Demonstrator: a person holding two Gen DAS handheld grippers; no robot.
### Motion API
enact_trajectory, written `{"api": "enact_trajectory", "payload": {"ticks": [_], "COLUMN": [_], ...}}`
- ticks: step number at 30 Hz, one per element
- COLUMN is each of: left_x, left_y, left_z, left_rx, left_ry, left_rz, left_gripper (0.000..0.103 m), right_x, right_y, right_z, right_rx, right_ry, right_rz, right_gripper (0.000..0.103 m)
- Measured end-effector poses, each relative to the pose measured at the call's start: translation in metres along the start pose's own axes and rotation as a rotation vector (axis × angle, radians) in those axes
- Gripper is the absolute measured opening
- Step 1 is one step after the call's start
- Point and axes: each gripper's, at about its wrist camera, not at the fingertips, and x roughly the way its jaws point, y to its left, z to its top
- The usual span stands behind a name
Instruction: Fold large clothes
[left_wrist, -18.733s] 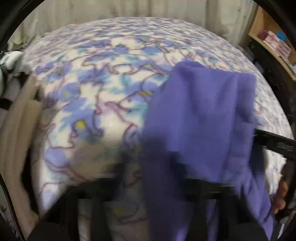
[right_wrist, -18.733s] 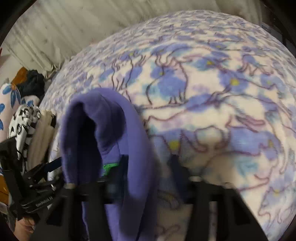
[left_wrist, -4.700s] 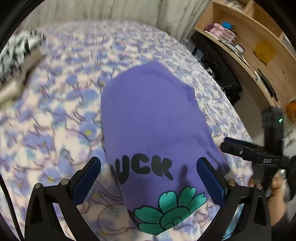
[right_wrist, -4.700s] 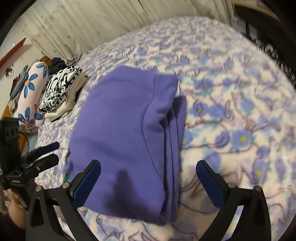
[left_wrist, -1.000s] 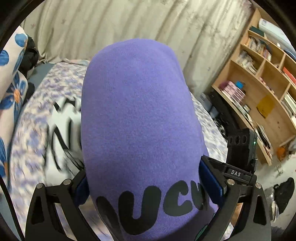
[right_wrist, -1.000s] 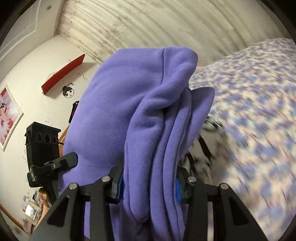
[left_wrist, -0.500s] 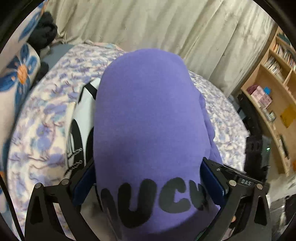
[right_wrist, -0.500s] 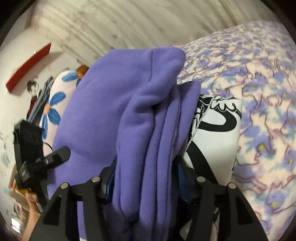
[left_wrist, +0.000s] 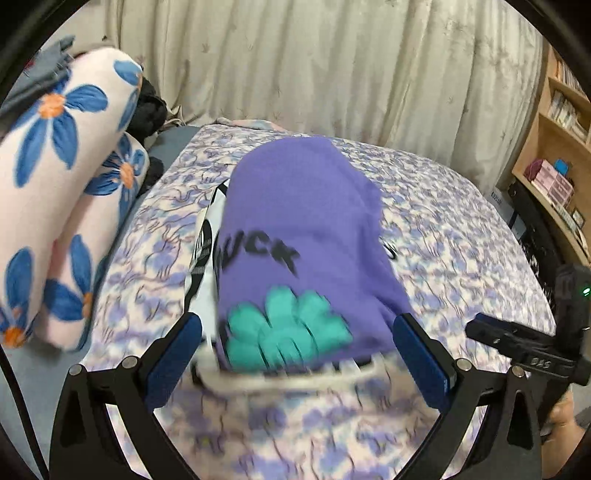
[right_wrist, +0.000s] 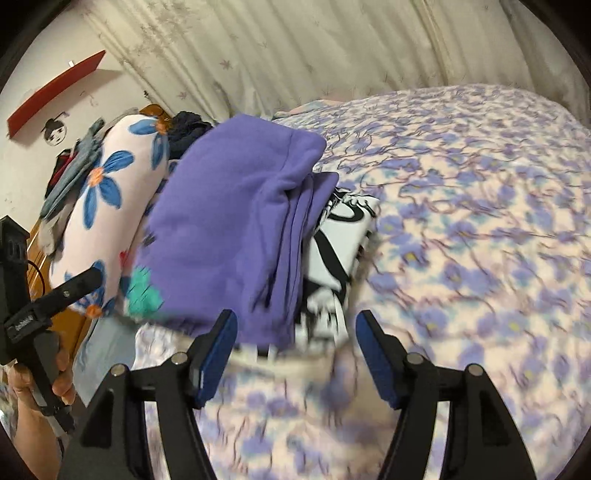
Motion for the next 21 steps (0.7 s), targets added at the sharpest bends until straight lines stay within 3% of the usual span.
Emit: {"api": "enact_trajectory", "payload": {"ticks": [7,11,21], "left_x": [-0.090,-0.128,-0.175], "left_y": [-0.057,-0.087,-0.148], "left_z": [-0.057,-0.091,-0.201], "left_rx": [-0.031,-0.025,-0.046], "left_ry": [0.004,0.011,-0.088], "left_rz": [-0.032,0.001,0.005], "left_gripper": [0.103,0.103,0.103], "right_x": [-0.106,-0.149,-0.202], "right_y": [0.021,0.027,0.015], "right_z": [-0.049,-0.076,-0.170], "right_rx": [-0.067,-0.092,-0.129], "right_ry": [0.000,-0.007,0.026], "right_rz": [0.011,-0.010,-0.048], "right_gripper": [0.067,0.067,0.067]}}
